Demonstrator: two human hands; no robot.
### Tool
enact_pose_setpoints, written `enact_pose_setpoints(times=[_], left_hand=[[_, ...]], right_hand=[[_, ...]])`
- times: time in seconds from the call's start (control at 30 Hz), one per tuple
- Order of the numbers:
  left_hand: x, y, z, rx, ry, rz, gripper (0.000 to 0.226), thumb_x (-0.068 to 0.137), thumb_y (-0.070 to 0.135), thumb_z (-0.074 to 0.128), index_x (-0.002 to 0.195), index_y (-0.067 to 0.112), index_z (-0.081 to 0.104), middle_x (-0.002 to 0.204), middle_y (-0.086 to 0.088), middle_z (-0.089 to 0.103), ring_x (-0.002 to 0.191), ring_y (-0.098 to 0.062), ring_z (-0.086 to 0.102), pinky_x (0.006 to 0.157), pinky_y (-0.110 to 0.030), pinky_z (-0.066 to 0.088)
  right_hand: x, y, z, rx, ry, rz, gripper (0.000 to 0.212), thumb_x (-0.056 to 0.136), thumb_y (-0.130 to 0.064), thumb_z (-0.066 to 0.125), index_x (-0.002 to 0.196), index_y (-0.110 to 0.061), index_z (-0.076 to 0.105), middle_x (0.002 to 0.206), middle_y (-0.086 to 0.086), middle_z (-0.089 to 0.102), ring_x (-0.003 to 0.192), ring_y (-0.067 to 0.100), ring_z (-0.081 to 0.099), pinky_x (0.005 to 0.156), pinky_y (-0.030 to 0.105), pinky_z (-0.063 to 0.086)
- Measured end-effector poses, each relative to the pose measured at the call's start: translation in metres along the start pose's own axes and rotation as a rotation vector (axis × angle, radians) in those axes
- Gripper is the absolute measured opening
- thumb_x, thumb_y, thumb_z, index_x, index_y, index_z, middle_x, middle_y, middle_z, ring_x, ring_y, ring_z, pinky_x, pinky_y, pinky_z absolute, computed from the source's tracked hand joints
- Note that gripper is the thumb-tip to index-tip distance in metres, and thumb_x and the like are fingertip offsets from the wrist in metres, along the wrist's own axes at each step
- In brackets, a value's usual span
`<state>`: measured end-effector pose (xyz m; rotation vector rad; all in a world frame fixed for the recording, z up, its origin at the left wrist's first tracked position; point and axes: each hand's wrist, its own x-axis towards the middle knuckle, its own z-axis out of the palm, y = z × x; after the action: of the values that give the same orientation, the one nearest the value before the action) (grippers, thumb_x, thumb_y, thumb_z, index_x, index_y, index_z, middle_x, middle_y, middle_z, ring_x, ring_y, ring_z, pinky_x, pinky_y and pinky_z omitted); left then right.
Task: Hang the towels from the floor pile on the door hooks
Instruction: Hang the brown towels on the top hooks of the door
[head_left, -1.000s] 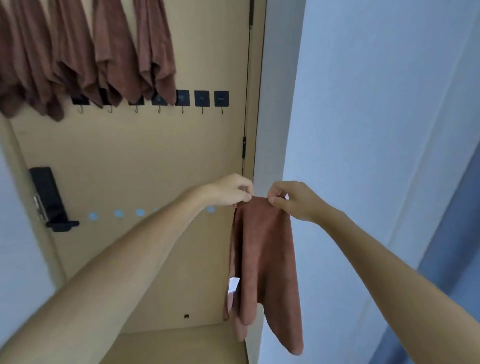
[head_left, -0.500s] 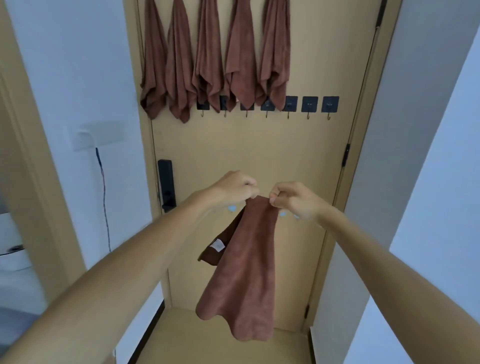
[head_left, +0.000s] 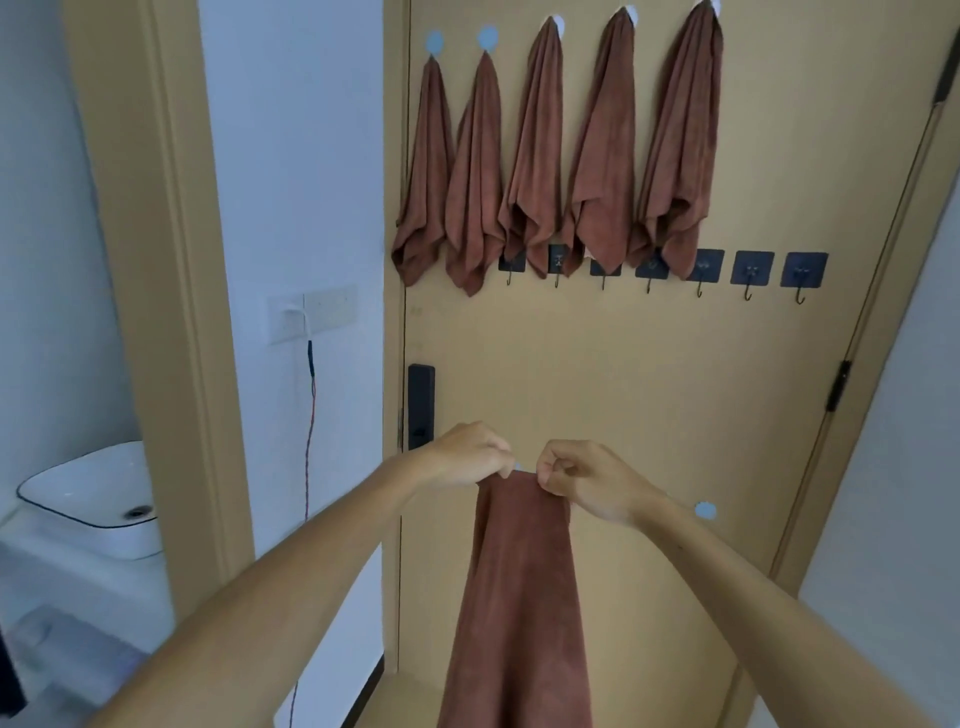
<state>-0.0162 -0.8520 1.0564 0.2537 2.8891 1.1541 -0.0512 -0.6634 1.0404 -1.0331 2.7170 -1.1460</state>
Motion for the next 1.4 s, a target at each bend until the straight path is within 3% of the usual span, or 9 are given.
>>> enact_pose_setpoints(times=[0.23,0.33,0.8,1.13,1.4], left_hand=[[0.058,-0.014,-0.022,0.040,-0.011,0.001,0.017,0.088,0.010,0.052,0.072,0.018,0.053,0.072,0.006,0.049,0.066,-0.009,0.043,0.063,-0.023,0.035],[0.091,-0.015,-0.031,0.081,-0.003,0.038,0.010,0.091,0.014,0.053,0.089,0.019,0.061,0.075,0.009,0.052,0.071,-0.006,0.047,0.068,-0.022,0.038],[0.262,0.008,-0.043,0.090,0.057,0.139,0.022,0.089,0.014,0.049,0.072,0.025,0.058,0.084,0.004,0.059,0.076,-0.011,0.049,0.070,-0.026,0.039],[0.312,-0.014,-0.057,0.096,0.113,0.139,0.018,0.096,0.018,0.044,0.083,0.023,0.055,0.079,0.005,0.054,0.073,-0.010,0.048,0.071,-0.026,0.039],[0.354,-0.052,-0.100,0.115,0.197,0.175,0.018,0.100,0.018,0.040,0.086,0.018,0.051,0.083,0.006,0.054,0.072,-0.009,0.047,0.067,-0.024,0.040]], right_hand=[[0.059,0.028,-0.008,0.010,0.014,-0.028,0.019,0.090,-0.013,0.055,0.074,-0.023,0.058,0.068,-0.011,0.058,0.056,-0.001,0.048,0.052,0.013,0.037],[0.088,0.043,-0.023,0.010,0.047,-0.049,0.021,0.090,-0.013,0.055,0.073,-0.026,0.058,0.069,-0.011,0.057,0.061,0.001,0.049,0.060,0.016,0.041],[0.189,0.128,-0.105,-0.010,0.209,-0.081,0.013,0.091,-0.012,0.057,0.085,-0.022,0.061,0.077,-0.001,0.060,0.066,0.005,0.049,0.065,0.018,0.043],[0.248,0.149,-0.112,-0.034,0.255,-0.079,0.014,0.091,-0.009,0.057,0.083,-0.019,0.062,0.076,-0.003,0.059,0.060,-0.002,0.049,0.061,0.014,0.043],[0.323,0.144,-0.093,-0.070,0.319,-0.071,0.012,0.092,-0.012,0.055,0.087,-0.018,0.065,0.085,0.002,0.066,0.068,0.004,0.053,0.060,0.010,0.042]])
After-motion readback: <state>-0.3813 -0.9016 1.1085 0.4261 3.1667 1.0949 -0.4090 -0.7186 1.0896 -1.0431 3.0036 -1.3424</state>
